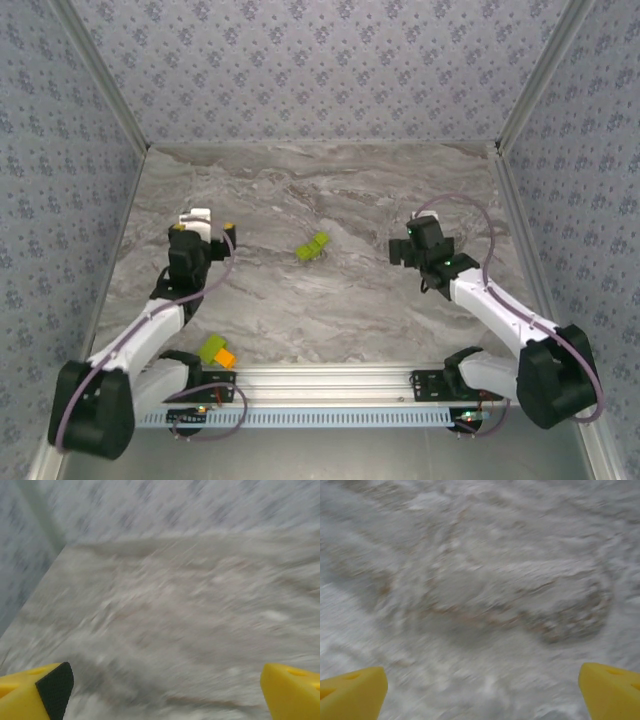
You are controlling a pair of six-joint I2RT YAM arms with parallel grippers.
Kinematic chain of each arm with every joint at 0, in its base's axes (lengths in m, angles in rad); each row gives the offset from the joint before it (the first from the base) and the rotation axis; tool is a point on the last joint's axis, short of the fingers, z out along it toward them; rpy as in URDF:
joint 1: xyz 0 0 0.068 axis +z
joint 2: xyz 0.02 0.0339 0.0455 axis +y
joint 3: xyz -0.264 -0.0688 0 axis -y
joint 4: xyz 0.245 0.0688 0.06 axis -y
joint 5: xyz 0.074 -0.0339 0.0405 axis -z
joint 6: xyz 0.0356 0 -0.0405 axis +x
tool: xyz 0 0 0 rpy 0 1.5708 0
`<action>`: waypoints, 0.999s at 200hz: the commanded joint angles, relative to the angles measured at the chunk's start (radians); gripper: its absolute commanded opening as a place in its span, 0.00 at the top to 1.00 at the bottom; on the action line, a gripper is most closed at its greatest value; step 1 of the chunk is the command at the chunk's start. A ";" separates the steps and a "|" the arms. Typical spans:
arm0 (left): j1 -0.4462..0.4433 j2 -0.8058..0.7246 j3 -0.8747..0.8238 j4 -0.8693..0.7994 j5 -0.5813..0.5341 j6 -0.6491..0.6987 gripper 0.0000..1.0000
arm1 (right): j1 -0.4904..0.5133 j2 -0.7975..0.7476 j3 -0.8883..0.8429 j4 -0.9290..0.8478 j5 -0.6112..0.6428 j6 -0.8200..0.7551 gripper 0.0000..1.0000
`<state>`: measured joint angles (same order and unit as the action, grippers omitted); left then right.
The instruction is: Assemble a carrot with lego
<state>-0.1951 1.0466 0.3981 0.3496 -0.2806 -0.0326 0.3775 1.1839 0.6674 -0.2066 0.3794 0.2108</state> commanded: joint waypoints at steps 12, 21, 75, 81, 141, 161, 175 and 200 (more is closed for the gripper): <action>0.122 0.205 0.008 0.173 0.095 -0.073 0.03 | -0.075 0.048 -0.079 0.340 0.131 -0.153 0.00; 0.140 0.289 0.030 0.215 0.120 -0.069 0.03 | -0.102 0.052 -0.113 0.441 0.116 -0.168 0.00; 0.235 0.299 0.026 0.222 0.150 -0.128 0.03 | -0.189 0.192 -0.215 0.729 0.101 -0.142 0.00; 0.236 0.307 0.037 0.214 0.163 -0.121 0.03 | -0.190 0.198 -0.201 0.694 0.094 -0.125 0.00; 0.340 0.396 0.101 0.222 0.411 -0.093 0.03 | -0.255 0.223 -0.204 0.771 0.005 -0.220 0.00; 0.356 0.435 0.098 0.281 0.467 -0.075 0.03 | -0.319 0.295 -0.258 0.947 -0.075 -0.240 0.00; 0.348 0.444 0.106 0.270 0.480 -0.063 0.03 | -0.363 0.292 -0.221 0.879 -0.141 -0.208 0.01; 0.341 0.436 0.083 0.304 0.485 -0.057 0.03 | -0.364 0.300 -0.234 0.912 -0.150 -0.210 0.00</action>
<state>0.1547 1.4906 0.4706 0.5819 0.1471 -0.1146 0.0162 1.4834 0.4408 0.6353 0.2932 0.0063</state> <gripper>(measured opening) 0.974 0.999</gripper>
